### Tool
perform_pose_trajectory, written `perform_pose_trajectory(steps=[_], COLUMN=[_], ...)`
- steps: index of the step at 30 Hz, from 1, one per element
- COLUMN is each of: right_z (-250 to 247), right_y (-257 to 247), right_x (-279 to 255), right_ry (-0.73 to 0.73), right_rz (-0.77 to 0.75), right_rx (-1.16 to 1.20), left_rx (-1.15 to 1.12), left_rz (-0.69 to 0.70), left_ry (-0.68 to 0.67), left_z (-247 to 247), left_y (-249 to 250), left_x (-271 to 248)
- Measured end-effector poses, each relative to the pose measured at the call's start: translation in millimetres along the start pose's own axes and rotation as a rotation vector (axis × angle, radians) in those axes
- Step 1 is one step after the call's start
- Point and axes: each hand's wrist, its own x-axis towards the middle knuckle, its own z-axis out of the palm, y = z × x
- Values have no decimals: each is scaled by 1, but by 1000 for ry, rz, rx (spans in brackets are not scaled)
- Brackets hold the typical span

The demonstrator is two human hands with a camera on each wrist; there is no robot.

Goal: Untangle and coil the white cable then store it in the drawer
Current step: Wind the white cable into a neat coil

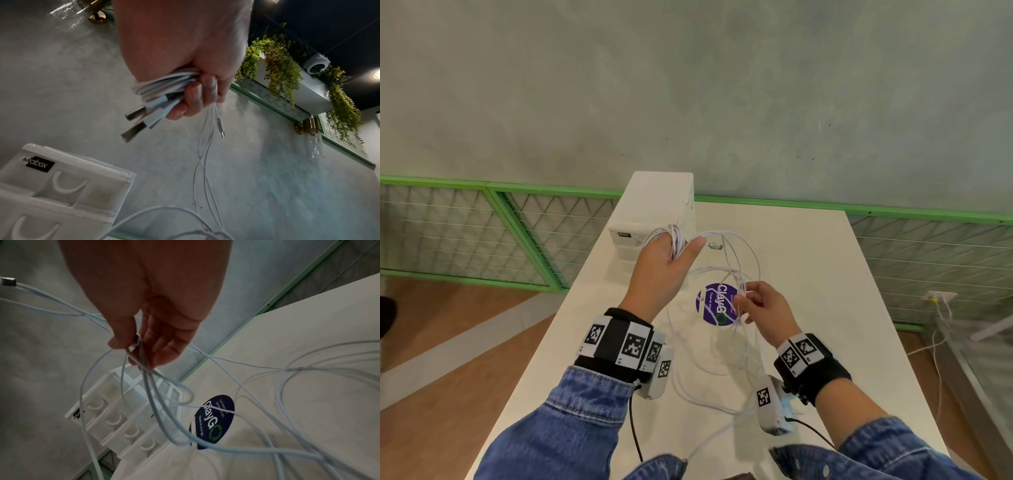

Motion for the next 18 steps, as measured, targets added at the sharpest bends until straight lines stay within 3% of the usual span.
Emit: perform_pose_trajectory(steps=[9,14,18], right_z=[-5,-8,-16], right_y=[11,11,14], right_x=[6,5,8], right_ry=[98,96,91], right_rz=[112,173,277], right_rx=[-171,-404,-783], left_rx=[29,64,52], left_rz=[-2,0,-17], left_ry=[-21,-6,40], left_z=[-3,-8,-12], left_y=[0,3,5], left_x=[-3,-5,-4])
